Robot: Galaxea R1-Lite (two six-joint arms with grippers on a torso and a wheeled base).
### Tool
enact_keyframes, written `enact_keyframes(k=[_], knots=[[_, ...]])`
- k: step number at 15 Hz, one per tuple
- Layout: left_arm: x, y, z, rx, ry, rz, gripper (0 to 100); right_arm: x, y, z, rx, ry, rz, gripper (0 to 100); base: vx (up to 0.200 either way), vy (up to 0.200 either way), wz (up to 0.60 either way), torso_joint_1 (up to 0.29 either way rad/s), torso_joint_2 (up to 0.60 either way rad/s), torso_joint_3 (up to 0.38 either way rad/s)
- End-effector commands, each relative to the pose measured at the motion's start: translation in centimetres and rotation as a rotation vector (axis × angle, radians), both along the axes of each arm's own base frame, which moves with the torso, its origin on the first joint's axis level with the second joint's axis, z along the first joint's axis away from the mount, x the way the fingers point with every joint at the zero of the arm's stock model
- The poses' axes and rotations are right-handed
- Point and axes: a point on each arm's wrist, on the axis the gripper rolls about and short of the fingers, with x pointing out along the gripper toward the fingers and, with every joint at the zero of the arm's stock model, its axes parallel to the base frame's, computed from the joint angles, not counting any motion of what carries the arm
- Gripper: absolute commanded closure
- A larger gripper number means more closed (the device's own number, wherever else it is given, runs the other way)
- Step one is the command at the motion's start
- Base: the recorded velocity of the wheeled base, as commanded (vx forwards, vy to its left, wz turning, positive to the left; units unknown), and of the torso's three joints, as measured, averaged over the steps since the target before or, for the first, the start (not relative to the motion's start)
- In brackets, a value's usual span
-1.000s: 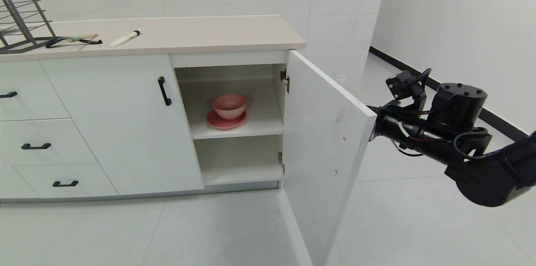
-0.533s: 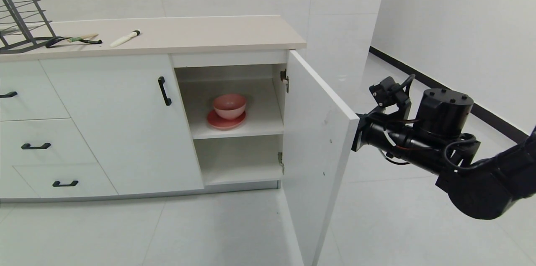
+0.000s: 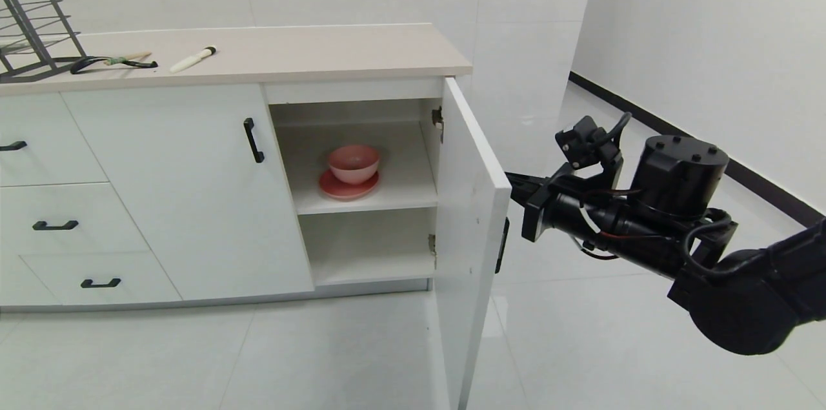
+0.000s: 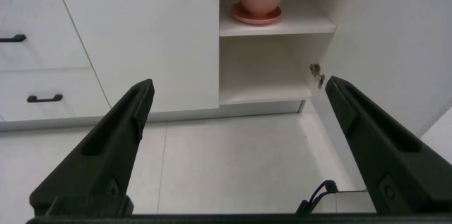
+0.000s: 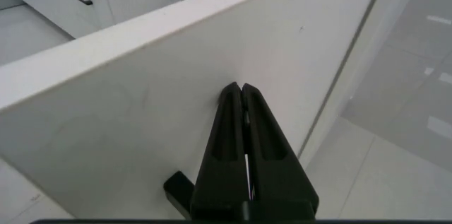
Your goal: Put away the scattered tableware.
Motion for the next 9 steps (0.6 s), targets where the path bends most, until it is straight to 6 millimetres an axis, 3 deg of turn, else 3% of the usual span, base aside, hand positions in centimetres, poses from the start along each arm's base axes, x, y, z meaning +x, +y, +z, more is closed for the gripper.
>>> enact_keyframes(k=[1, 5, 9], knots=[[0.0, 0.0, 0.0, -0.001, 0.000, 0.000, 0, -0.2, 0.4, 0.4, 0.006, -0.012, 0.016, 100, 0.000, 0.000, 0.00, 0.000, 0.00, 0.000], [0.0, 0.0, 0.0, 0.001, 0.000, 0.000, 0, 0.4, 1.3, 0.1, 0.008, -0.016, 0.027, 100, 0.000, 0.000, 0.00, 0.000, 0.00, 0.000], [0.0, 0.0, 0.0, -0.001, 0.000, 0.000, 0, 1.0, 3.9, -0.8, 0.008, -0.010, 0.079, 100, 0.000, 0.000, 0.00, 0.000, 0.00, 0.000]])
